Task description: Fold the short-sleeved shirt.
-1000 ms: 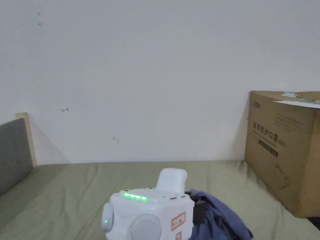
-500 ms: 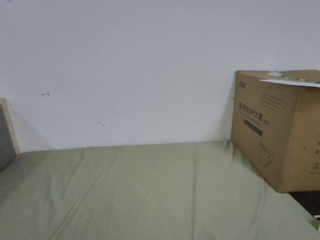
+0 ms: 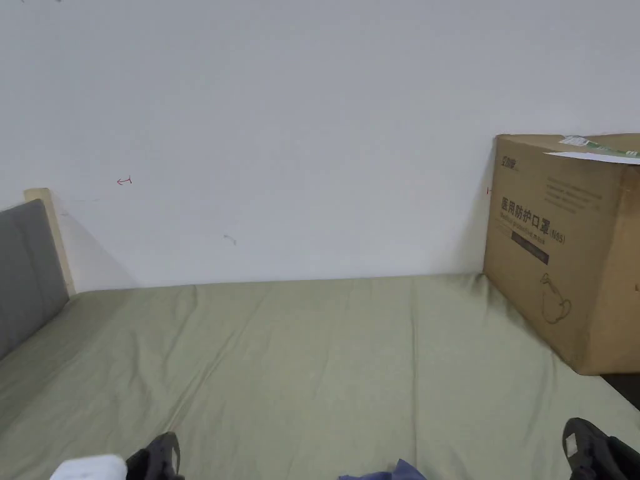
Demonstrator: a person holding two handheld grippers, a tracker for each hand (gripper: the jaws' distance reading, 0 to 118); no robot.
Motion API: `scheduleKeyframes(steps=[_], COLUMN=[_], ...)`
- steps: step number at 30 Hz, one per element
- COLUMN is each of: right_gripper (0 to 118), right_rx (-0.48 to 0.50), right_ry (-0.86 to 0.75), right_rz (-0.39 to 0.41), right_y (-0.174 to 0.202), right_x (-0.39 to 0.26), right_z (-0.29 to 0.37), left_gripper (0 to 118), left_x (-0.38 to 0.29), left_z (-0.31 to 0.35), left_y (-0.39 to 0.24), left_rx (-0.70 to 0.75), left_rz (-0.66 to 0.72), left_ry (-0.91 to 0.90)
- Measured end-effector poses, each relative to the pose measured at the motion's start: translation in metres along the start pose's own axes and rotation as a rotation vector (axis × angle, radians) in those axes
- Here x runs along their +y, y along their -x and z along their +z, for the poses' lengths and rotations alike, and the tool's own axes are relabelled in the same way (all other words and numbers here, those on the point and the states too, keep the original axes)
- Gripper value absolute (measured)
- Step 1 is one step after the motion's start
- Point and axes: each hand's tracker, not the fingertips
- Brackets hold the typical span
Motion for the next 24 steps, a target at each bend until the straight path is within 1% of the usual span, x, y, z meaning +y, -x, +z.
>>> scheduleKeyframes(steps=[1,2,4,5,6,8,11,13,15,16,17,18,19,20,21,22,23,24], right_gripper=[0,0,0,0,0,0,0,0,0,0,0,0,0,0,0,0,0,0], right_rx=[0.005,0.02,0.024,0.016,0.016,0.036,0.056,0.084,0.107,0.133,0.157,0.177,0.197,0.21,0.216,0.22,0.223,0.224], right_ry=[0.02,0.021,0.024,0.034,0.038,0.044,0.051,0.054,0.064,0.085,0.105,0.115,0.129,0.144,0.159,0.177,0.191,0.208], right_rz=[-0.029,-0.048,-0.032,-0.009,-0.003,-0.01,-0.015,-0.005,0.007,0.004,-0.01,-0.018,-0.016,-0.005,0.007,0.021,0.028,0.033], right_y=[-0.001,-0.003,-0.002,0.0,0.001,0.003,0.009,0.013,0.016,0.018,0.019,0.02,0.021,0.022,0.024,0.025,0.025,0.025], right_x=[0.0,-0.001,0.0,0.001,0.002,0.006,0.01,0.012,0.014,0.015,0.016,0.016,0.016,0.015,0.013,0.01,0.006,0.002], right_z=[0.0,0.0,-0.004,-0.006,-0.006,-0.007,-0.006,-0.006,-0.008,-0.01,-0.012,-0.014,-0.017,-0.021,-0.024,-0.029,-0.033,-0.038], left_gripper=[0,0,0,0,0,0,0,0,0,0,0,0,0,0,0,0,0,15], left_x=[-0.003,-0.009,-0.016,-0.017,-0.017,-0.018,-0.014,-0.002,0.015,0.021,0.025,0.023,0.019,0.008,-0.003,-0.02,-0.032,-0.044], left_z=[0.004,0.005,0.004,0.004,0.004,0.0,-0.004,-0.018,-0.048,-0.073,-0.099,-0.125,-0.156,-0.183,-0.204,-0.226,-0.244,-0.26], left_y=[0.005,0.005,0.004,0.007,0.01,0.008,0.009,0.013,0.017,0.021,0.025,0.031,0.041,0.051,0.058,0.063,0.067,0.068], left_rx=[-0.03,0.008,0.06,0.042,0.029,0.02,0.048,0.019,-0.04,-0.067,-0.085,-0.108,-0.162,-0.211,-0.208,-0.176,-0.15,-0.131], left_rz=[0.028,-0.013,-0.108,-0.098,-0.084,-0.03,-0.029,-0.013,-0.043,-0.047,-0.035,0.002,0.085,0.175,0.239,0.247,0.221,0.179], left_ry=[0.011,0.026,0.031,0.033,0.039,0.059,0.066,0.086,0.213,0.314,0.459,0.571,0.738,0.842,0.907,0.961,0.976,0.999])
